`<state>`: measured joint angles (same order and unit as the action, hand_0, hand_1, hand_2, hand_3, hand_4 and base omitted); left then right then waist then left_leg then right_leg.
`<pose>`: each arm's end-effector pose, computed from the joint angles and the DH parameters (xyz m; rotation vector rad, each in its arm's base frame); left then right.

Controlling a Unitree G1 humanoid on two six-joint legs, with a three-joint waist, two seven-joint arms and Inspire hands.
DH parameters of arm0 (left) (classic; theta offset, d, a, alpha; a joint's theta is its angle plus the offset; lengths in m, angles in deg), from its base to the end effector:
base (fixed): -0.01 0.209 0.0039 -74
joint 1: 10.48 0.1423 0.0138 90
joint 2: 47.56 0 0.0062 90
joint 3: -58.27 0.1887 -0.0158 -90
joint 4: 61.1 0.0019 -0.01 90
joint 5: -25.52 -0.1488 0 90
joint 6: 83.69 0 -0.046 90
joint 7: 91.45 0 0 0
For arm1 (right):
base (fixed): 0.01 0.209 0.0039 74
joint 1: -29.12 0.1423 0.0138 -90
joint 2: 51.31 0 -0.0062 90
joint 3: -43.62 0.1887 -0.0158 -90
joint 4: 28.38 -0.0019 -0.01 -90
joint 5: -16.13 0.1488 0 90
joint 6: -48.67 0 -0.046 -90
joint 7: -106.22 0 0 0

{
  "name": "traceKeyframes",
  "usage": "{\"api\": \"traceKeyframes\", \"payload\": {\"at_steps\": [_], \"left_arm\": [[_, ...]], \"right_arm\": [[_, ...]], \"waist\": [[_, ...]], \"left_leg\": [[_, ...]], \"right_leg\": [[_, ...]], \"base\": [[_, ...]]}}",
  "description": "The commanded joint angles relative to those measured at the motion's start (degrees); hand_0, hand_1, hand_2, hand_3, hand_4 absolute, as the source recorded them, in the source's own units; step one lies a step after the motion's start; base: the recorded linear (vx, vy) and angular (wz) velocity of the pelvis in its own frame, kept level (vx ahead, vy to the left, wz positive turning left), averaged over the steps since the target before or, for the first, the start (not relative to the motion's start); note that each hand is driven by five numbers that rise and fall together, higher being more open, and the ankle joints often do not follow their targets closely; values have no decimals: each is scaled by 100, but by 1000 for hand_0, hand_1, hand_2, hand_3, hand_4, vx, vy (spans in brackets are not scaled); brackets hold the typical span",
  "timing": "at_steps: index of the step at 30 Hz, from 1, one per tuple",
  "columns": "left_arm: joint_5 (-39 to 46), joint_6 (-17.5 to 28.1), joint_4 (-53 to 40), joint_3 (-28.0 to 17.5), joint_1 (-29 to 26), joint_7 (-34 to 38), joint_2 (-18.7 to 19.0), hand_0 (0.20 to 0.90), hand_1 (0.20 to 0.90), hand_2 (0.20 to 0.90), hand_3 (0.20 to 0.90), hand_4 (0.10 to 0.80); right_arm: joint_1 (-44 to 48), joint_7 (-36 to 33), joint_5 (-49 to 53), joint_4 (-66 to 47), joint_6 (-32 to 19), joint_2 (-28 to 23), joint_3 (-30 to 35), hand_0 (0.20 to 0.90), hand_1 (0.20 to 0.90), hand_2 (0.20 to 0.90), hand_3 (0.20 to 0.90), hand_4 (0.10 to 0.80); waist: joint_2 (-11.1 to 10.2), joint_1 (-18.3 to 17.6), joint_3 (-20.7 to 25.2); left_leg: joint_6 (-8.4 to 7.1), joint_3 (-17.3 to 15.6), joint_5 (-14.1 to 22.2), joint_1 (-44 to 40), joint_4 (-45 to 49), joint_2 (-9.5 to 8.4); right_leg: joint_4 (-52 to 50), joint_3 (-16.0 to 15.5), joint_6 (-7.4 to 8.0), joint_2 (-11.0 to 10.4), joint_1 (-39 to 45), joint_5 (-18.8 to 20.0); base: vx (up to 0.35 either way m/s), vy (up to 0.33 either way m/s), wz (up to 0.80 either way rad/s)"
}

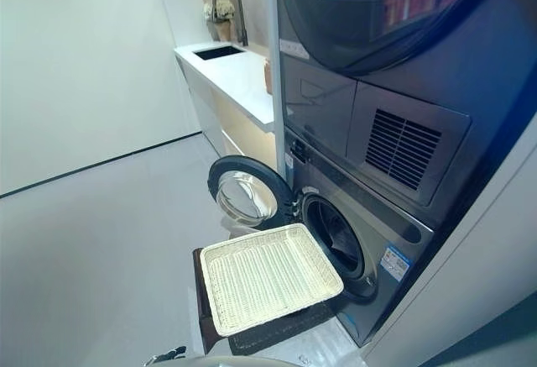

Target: Pick up the clothes and place them into the washing machine

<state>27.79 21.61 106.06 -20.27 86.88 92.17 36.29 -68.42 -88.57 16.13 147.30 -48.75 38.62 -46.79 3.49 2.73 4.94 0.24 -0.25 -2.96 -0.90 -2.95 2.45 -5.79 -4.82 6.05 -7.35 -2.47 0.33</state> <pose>0.0138 0.2028 -0.1410 0.2514 1.2088 0.0145 -0.0219 -0.2542 -0.1308 -0.4232 1.4558 -0.4103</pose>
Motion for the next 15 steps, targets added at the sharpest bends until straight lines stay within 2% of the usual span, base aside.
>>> {"api": "traceKeyframes", "payload": {"at_steps": [1,15], "left_arm": [[-255,79,140,-120,-370,45,42,900,900,900,900,800],[-178,19,151,-158,-381,88,26,900,900,900,900,800]], "right_arm": [[363,-32,109,-156,-177,31,50,900,900,900,900,800],[498,-47,256,-177,-153,6,-9,900,900,900,900,800]], "waist": [[-232,-61,165],[-242,-61,170]], "left_leg": [[-329,-191,136,-7,164,-26],[-351,-146,158,-82,156,58]], "right_leg": [[507,60,60,-19,409,-1],[497,36,28,61,499,-84]], "base": [[-2,-34,2],[3,-9,3]]}}
